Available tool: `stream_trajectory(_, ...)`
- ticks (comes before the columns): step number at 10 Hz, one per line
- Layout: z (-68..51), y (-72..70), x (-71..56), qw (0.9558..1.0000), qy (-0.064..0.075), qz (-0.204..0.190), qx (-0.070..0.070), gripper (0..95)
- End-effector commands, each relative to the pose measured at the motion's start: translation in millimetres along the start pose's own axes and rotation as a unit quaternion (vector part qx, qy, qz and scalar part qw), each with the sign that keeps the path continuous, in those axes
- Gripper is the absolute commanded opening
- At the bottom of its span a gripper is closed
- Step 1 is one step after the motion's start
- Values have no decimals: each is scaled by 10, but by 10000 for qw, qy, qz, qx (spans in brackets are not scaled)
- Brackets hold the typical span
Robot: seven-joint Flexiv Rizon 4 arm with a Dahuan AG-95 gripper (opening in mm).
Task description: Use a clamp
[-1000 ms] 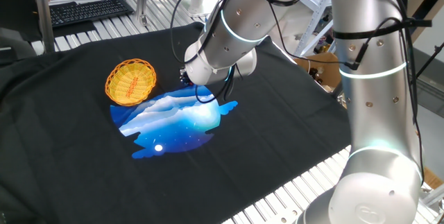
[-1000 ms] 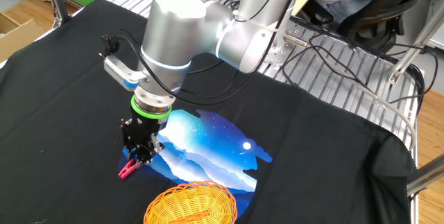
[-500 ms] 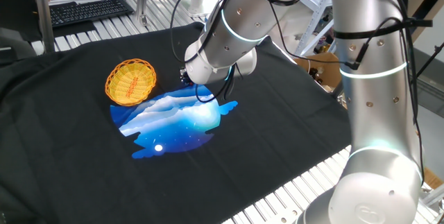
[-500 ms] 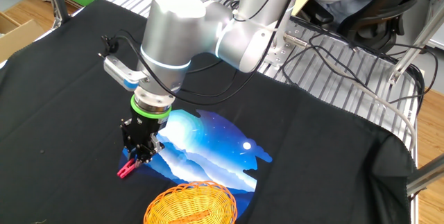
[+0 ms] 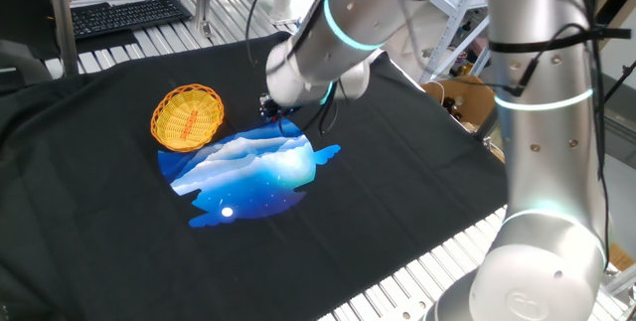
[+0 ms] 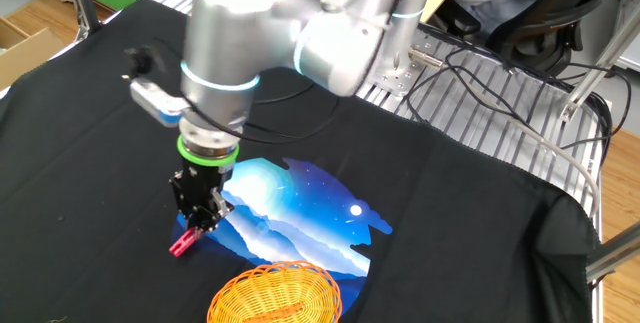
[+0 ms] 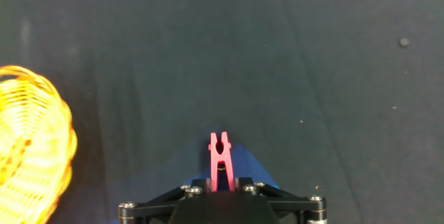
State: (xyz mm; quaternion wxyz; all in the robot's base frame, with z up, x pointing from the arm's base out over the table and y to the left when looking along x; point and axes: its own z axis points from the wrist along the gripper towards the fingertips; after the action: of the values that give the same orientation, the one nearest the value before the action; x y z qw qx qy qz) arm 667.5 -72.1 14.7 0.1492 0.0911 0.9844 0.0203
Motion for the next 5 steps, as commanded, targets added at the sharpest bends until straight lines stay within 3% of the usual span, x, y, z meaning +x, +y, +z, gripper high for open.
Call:
stream_trajectory(1, -97, -5, 6, 9999, 137, -31, 58, 0)
stream_trajectory(5, -183, 11, 13, 9995, 329, -23, 4, 0)
